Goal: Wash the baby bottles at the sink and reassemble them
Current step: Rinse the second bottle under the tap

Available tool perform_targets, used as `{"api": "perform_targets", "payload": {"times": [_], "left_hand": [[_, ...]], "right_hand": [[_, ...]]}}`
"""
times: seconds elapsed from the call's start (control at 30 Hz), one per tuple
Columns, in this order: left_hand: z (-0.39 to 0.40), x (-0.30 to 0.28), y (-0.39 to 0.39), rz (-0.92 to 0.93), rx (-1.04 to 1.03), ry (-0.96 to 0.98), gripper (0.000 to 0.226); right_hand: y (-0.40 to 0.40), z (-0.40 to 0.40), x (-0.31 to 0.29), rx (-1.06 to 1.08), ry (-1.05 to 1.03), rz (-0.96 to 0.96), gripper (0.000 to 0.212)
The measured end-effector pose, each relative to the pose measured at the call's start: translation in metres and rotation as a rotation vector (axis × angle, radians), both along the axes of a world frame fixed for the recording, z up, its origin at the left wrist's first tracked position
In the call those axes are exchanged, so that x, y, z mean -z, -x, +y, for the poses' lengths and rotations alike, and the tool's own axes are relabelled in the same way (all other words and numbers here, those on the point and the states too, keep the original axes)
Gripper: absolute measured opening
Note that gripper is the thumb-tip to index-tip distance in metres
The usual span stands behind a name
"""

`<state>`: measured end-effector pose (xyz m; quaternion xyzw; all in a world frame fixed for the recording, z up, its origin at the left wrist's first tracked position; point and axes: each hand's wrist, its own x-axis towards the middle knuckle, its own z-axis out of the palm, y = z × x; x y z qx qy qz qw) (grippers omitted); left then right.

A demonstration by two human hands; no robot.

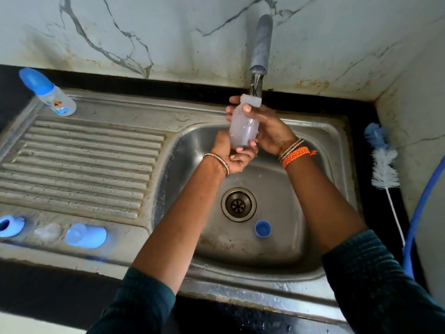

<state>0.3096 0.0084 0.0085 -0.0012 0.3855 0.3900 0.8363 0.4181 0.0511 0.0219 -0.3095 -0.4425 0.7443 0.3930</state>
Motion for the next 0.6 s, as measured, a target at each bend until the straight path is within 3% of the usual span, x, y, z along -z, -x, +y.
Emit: {"api": "perform_targets", "payload": {"times": [0.03, 0.1, 0.17, 0.23, 0.3, 0.43, 0.5, 0.6], "left_hand": [[0.002, -0.002, -0.003, -0.007, -0.054, 0.025, 0.045], [0.007, -0.005, -0.016, 0.116, -0.275, 0.028, 0.043], [0.013, -0.004, -0.030, 0.406, -0.466, -0.020, 0.039], [0.017, 0.000, -0.038, 0.633, -0.521, -0.023, 0.037], [0.016, 0.000, -0.032, 0.555, -0.370, -0.015, 0.042], [0.015, -0.001, -0.002, 0.058, 0.114, 0.002, 0.049], [0.016, -0.003, -0.005, 0.033, 0.093, 0.006, 0.052], [0.022, -0.003, -0.025, 0.239, -0.274, 0.012, 0.044]], "right_hand": [[0.002, -0.001, 0.001, 0.048, -0.016, -0.074, 0.016], [0.017, -0.003, 0.004, 0.255, -0.118, -0.409, 0.003], [0.032, -0.008, 0.010, 0.471, -0.159, -0.659, 0.020], [0.037, -0.011, 0.009, 0.574, -0.098, -0.599, 0.025], [0.026, -0.007, 0.006, 0.498, -0.061, -0.499, 0.013], [-0.008, -0.001, 0.004, -0.005, -0.006, -0.143, 0.035], [-0.012, 0.002, 0.005, -0.042, -0.028, -0.139, 0.033], [0.008, 0.002, 0.004, 0.297, -0.167, -0.429, 0.013]]}}
